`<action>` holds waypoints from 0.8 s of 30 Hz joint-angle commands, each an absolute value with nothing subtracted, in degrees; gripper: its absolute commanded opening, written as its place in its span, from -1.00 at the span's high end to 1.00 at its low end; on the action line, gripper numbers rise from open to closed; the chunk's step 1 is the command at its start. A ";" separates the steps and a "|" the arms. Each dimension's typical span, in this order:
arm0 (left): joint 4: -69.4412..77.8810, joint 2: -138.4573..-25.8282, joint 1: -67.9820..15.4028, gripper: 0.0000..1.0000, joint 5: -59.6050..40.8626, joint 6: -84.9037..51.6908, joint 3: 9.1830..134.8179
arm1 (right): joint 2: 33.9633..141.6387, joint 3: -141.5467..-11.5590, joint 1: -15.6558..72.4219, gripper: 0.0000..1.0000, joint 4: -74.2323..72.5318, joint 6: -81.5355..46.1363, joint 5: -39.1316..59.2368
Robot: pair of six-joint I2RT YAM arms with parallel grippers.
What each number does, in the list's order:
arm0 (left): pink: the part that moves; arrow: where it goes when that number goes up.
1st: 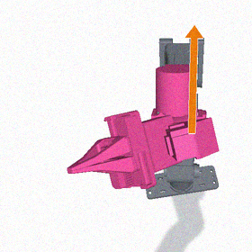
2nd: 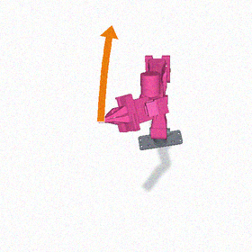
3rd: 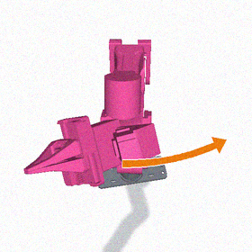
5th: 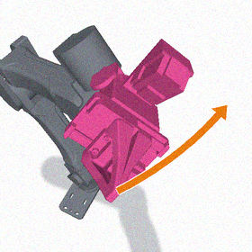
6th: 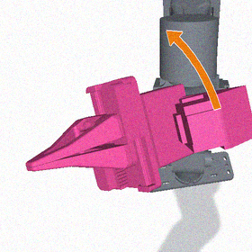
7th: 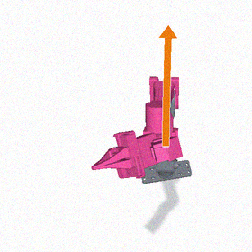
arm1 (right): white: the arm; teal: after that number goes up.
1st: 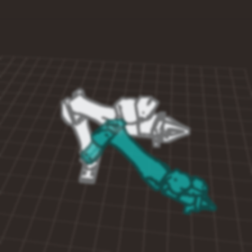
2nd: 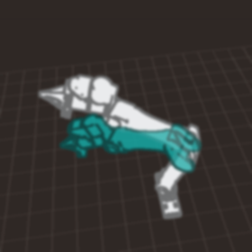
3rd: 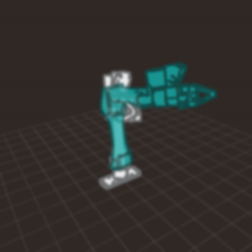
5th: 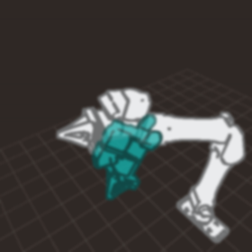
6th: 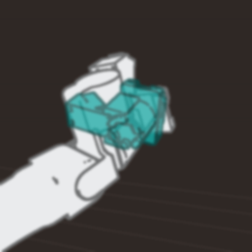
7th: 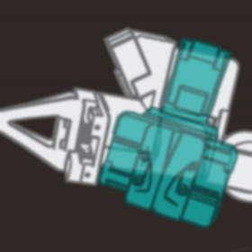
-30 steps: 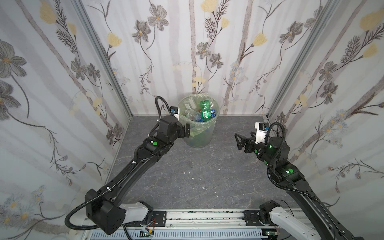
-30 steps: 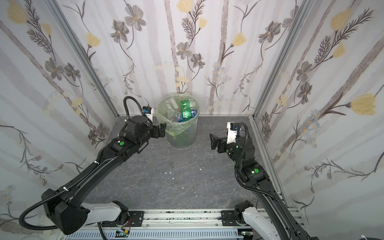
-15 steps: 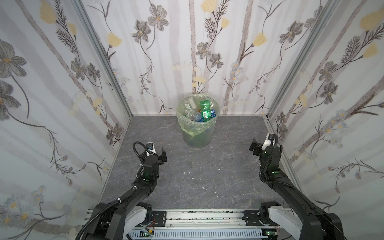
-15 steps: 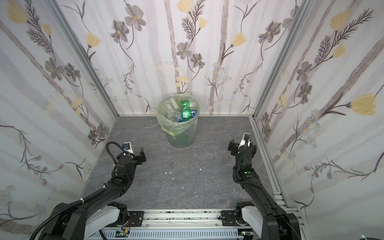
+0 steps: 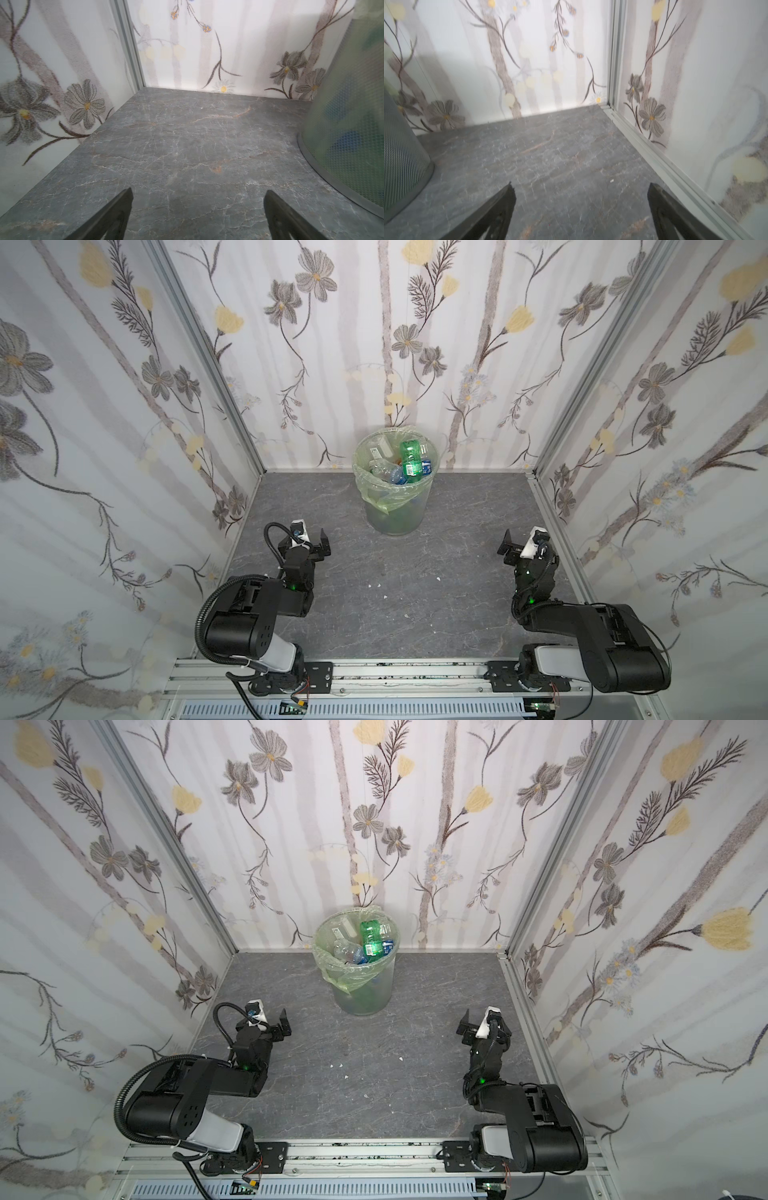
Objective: Throw the plastic bottles in the bin
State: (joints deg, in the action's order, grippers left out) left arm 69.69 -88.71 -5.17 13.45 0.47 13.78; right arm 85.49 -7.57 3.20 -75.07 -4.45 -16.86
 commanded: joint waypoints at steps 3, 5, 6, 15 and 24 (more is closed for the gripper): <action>77.62 -91.02 -3.53 -1.00 9.74 -2.20 13.41 | 85.53 -10.84 3.16 -0.99 -74.83 -4.45 -17.76; 77.61 -90.99 -3.35 -1.00 9.54 -2.29 13.53 | 86.61 -9.95 3.20 -0.99 -78.64 -3.97 -17.63; 77.61 -91.04 -3.34 -1.00 9.49 -2.29 13.50 | 86.28 -10.28 3.17 -0.99 -77.34 -4.04 -17.62; 77.34 -91.12 -2.90 -1.00 9.15 -2.72 13.63 | 86.39 -10.28 3.26 -0.99 -77.43 -4.04 -17.58; 77.26 -91.01 -2.90 -1.00 9.18 -2.81 13.67 | 86.57 -10.81 3.43 -0.99 -76.58 -2.90 -15.34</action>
State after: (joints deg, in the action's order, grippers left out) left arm 74.15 -91.00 -2.90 9.37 -2.37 13.39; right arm 86.43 -10.39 3.42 -75.11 -3.75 -16.19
